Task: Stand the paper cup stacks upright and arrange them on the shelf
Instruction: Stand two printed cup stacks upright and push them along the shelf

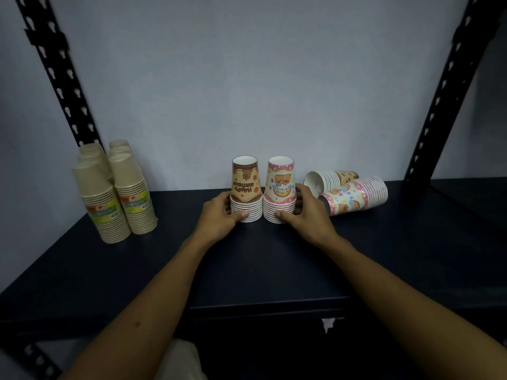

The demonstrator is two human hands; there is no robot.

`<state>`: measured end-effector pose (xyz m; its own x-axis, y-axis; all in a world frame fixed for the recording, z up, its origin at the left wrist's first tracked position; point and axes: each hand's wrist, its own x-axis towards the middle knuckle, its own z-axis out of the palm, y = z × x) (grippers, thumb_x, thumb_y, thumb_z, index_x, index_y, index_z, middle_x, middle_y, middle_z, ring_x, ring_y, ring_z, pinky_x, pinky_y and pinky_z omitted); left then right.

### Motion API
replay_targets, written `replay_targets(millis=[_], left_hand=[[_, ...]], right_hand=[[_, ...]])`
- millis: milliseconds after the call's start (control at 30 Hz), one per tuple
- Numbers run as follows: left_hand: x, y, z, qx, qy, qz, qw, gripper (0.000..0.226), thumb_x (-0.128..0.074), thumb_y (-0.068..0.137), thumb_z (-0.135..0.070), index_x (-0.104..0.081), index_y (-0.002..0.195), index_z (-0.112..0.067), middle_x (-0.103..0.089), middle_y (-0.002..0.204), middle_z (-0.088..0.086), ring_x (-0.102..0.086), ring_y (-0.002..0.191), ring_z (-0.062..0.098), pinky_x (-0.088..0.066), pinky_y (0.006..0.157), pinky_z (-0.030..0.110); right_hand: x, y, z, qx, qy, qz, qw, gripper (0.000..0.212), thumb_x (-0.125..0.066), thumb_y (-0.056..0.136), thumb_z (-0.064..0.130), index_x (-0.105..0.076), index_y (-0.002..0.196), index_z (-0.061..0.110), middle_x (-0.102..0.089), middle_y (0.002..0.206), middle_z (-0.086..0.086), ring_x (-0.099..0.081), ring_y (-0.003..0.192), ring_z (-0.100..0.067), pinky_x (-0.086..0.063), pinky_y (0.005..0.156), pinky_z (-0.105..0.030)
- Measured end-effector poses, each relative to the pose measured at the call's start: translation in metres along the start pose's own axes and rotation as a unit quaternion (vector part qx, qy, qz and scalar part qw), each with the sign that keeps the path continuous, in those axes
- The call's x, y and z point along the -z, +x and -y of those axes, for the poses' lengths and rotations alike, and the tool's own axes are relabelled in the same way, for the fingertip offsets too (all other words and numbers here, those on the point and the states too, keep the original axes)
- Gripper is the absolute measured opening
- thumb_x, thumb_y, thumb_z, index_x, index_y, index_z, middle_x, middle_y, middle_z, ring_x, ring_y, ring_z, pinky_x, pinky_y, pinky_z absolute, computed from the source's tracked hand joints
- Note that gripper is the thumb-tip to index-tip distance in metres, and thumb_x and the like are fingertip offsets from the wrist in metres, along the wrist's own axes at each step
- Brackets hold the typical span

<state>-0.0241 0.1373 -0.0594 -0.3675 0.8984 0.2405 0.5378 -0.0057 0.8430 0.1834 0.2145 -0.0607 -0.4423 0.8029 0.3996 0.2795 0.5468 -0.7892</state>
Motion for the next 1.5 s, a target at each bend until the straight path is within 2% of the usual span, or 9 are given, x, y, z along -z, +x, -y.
replay_targets(millis=[133, 233, 300, 433, 700, 867, 967, 1233, 1500], left_hand=[[-0.003, -0.022, -0.009, -0.018, 0.017, 0.019, 1.000, 0.065, -0.077, 0.081, -0.015, -0.048, 0.139, -0.011, -0.059, 0.135, 0.005, -0.057, 0.115, 0.011, -0.043, 0.093, 0.019], [-0.007, -0.035, -0.016, -0.022, 0.012, 0.040, 0.999, 0.067, -0.079, 0.078, -0.017, -0.050, 0.138, -0.011, -0.060, 0.133, 0.005, -0.058, 0.113, 0.009, -0.044, 0.091, 0.018], [-0.014, -0.042, -0.022, -0.027, 0.005, 0.057, 0.998, 0.067, -0.081, 0.076, -0.017, -0.052, 0.136, -0.011, -0.062, 0.131, 0.004, -0.060, 0.111, 0.009, -0.046, 0.088, 0.014], [-0.037, -0.050, -0.040, -0.051, -0.006, 0.086, 0.995, 0.066, -0.085, 0.072, -0.020, -0.056, 0.130, -0.010, -0.065, 0.125, 0.003, -0.062, 0.102, 0.005, -0.047, 0.079, 0.006], [-0.118, -0.054, -0.088, -0.107, -0.020, 0.148, 0.983, 0.068, -0.085, 0.072, -0.023, -0.054, 0.131, -0.010, -0.065, 0.126, 0.004, -0.063, 0.102, 0.006, -0.049, 0.080, 0.009], [-0.177, -0.046, -0.118, -0.148, -0.037, 0.186, 0.971, 0.063, -0.081, 0.077, -0.020, -0.053, 0.133, -0.014, -0.064, 0.129, 0.001, -0.062, 0.113, 0.011, -0.051, 0.099, 0.029], [-0.212, -0.034, -0.131, -0.161, -0.028, 0.186, 0.969, 0.058, -0.081, 0.076, -0.022, -0.058, 0.129, -0.015, -0.066, 0.125, -0.001, -0.062, 0.113, 0.011, -0.050, 0.101, 0.038], [-0.273, 0.008, -0.152, -0.134, -0.018, 0.184, 0.974, 0.050, -0.075, 0.082, -0.017, -0.058, 0.129, -0.013, -0.066, 0.125, 0.002, -0.061, 0.115, 0.018, -0.046, 0.103, 0.035], [-0.295, 0.047, -0.153, -0.130, -0.018, 0.165, 0.977, 0.055, -0.075, 0.082, -0.016, -0.048, 0.130, -0.012, -0.062, 0.129, 0.005, -0.059, 0.118, 0.023, -0.046, 0.103, 0.042]], right_hand=[[0.014, -0.026, 0.003, 0.012, -0.023, -0.011, 1.000, 0.065, -0.080, 0.076, 0.030, -0.046, 0.131, 0.024, -0.059, 0.126, 0.005, -0.058, 0.114, -0.011, -0.053, 0.095, -0.039], [0.030, -0.047, 0.004, 0.008, -0.018, -0.019, 1.000, 0.066, -0.081, 0.077, 0.022, -0.047, 0.133, 0.018, -0.060, 0.119, 0.009, -0.059, 0.098, 0.003, -0.051, 0.085, -0.013], [0.043, -0.061, 0.002, -0.003, -0.018, -0.022, 1.000, 0.069, -0.082, 0.076, 0.020, -0.046, 0.135, 0.017, -0.058, 0.112, 0.016, -0.058, 0.091, 0.008, -0.047, 0.076, -0.004], [0.074, -0.083, -0.004, -0.027, -0.013, -0.048, 0.998, 0.071, -0.085, 0.072, 0.022, -0.048, 0.133, 0.019, -0.060, 0.113, 0.011, -0.062, 0.100, -0.005, -0.051, 0.084, -0.016], [0.149, -0.118, -0.028, -0.084, -0.040, -0.129, 0.987, 0.074, -0.085, 0.070, 0.018, -0.048, 0.134, 0.018, -0.063, 0.123, 0.003, -0.063, 0.105, -0.008, -0.051, 0.088, -0.019], [0.195, -0.132, -0.046, -0.117, -0.068, -0.184, 0.974, 0.075, -0.085, 0.071, 0.017, -0.046, 0.136, 0.017, -0.061, 0.130, -0.001, -0.060, 0.108, -0.010, -0.049, 0.091, -0.025], [0.216, -0.135, -0.058, -0.136, -0.073, -0.219, 0.963, 0.076, -0.085, 0.071, 0.017, -0.046, 0.136, 0.015, -0.060, 0.131, -0.004, -0.059, 0.109, -0.012, -0.049, 0.094, -0.028], [0.245, -0.108, -0.086, -0.177, -0.078, -0.274, 0.942, 0.073, -0.085, 0.071, 0.014, -0.047, 0.134, 0.015, -0.062, 0.127, -0.005, -0.058, 0.100, -0.008, -0.044, 0.078, -0.015], [0.250, -0.070, -0.107, -0.199, -0.077, -0.292, 0.932, 0.072, -0.083, 0.072, 0.015, -0.046, 0.133, 0.015, -0.061, 0.127, -0.006, -0.061, 0.109, -0.017, -0.049, 0.086, -0.026]])
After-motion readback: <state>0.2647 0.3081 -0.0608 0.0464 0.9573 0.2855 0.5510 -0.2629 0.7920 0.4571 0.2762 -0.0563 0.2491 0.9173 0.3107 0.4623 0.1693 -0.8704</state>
